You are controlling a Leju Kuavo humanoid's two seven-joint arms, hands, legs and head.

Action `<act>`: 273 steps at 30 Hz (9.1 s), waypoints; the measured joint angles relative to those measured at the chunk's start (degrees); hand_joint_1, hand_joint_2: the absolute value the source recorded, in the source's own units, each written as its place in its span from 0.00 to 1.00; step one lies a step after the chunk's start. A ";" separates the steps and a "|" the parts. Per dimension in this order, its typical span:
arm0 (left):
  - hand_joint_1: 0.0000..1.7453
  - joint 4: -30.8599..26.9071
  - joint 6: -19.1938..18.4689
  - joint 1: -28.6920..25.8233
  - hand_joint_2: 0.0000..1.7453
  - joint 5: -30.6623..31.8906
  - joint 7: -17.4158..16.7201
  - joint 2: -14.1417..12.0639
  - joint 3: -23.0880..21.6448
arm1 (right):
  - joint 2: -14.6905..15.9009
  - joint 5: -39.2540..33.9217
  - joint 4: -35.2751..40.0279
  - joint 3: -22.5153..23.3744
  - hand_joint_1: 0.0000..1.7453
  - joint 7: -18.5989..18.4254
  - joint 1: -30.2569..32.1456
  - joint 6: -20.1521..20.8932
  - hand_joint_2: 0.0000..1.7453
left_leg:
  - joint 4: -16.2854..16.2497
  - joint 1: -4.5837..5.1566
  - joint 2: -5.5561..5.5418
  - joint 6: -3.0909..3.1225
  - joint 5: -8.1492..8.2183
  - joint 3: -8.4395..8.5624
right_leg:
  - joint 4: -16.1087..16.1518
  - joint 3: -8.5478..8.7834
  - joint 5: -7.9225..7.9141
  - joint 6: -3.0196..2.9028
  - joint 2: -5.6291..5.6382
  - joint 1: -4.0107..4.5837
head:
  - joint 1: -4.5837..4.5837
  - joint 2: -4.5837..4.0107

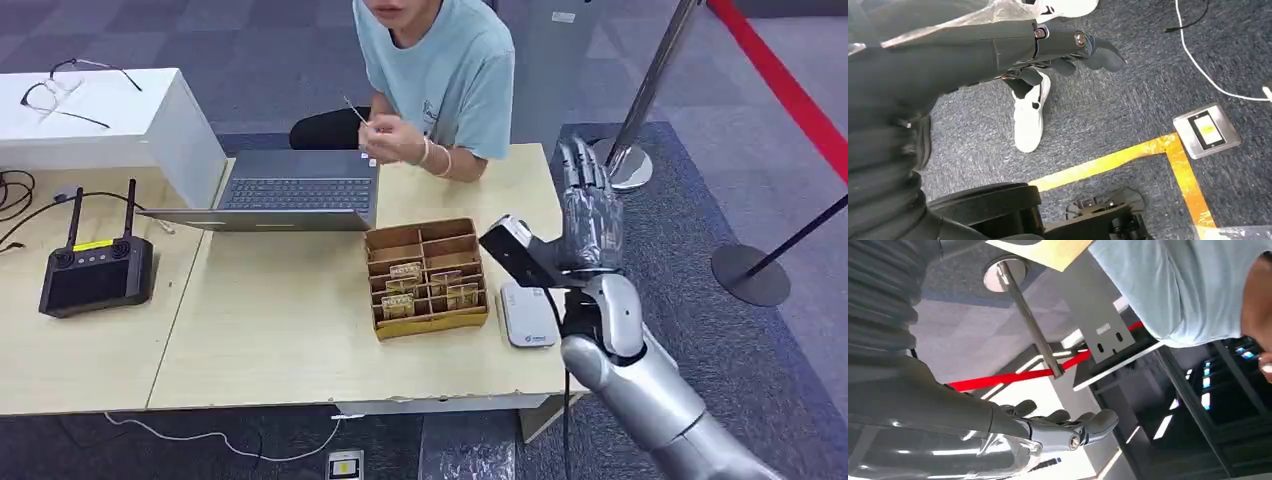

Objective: Pass the card to the sensor for recognition and then transmit it.

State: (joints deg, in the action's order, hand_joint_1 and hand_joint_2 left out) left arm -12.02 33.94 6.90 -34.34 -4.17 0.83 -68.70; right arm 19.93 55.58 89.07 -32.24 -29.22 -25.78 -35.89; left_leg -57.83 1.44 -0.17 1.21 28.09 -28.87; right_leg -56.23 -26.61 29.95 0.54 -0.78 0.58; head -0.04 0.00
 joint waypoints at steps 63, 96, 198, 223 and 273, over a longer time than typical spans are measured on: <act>0.00 0.00 -0.24 0.00 1.00 -0.04 -0.63 0.11 0.00 | -2.01 -6.93 -7.59 -13.07 0.38 2.43 -0.49 18.38 1.00 | 0.01 0.00 0.00 0.00 0.00 -0.01 | 0.00 -0.01 0.00 0.00 0.00 0.00 | 0.00 0.00; 0.00 0.02 -0.24 0.00 1.00 0.13 -0.85 0.11 0.00 | -3.34 -8.63 -12.72 -13.11 0.48 3.02 0.10 16.74 1.00 | 0.00 0.00 0.01 0.00 0.00 0.00 | 0.00 -0.01 0.00 0.00 0.00 0.00 | 0.02 -0.02; 0.00 0.02 -0.50 0.01 1.00 0.96 -1.64 0.33 -0.81 | -5.77 -11.78 -20.87 -13.99 1.00 5.07 -2.15 14.53 1.00 | 0.01 -0.01 0.04 0.00 0.00 0.10 | 0.00 0.07 0.00 0.00 0.01 0.00 | 0.02 0.00; 0.00 0.02 -0.28 -0.02 1.00 0.46 -1.07 0.33 -0.79 | -5.88 -8.13 -17.12 -12.98 1.00 4.13 -3.27 8.83 1.00 | 0.00 -0.01 0.04 -0.01 -0.01 0.12 | 0.00 0.09 -0.01 0.00 0.02 0.00 | 0.00 0.00; 0.00 0.02 0.00 0.35 1.00 1.33 -0.90 0.37 -0.79 | -7.52 -7.83 -8.63 -13.16 1.00 3.63 -13.26 11.89 1.00 | 0.00 -0.01 0.02 -0.01 -0.01 0.07 | -0.01 0.08 -0.01 0.00 0.01 0.00 | 0.02 0.00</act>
State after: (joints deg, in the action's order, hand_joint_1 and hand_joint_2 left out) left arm -12.00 33.94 7.25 -33.00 -5.07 1.20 -69.48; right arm 12.42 47.76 80.43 -45.40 -25.59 -39.04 -24.00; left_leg -57.82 1.43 -0.15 1.21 28.09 -28.80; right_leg -56.24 -26.54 29.94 0.53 -0.77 0.58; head -0.02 0.00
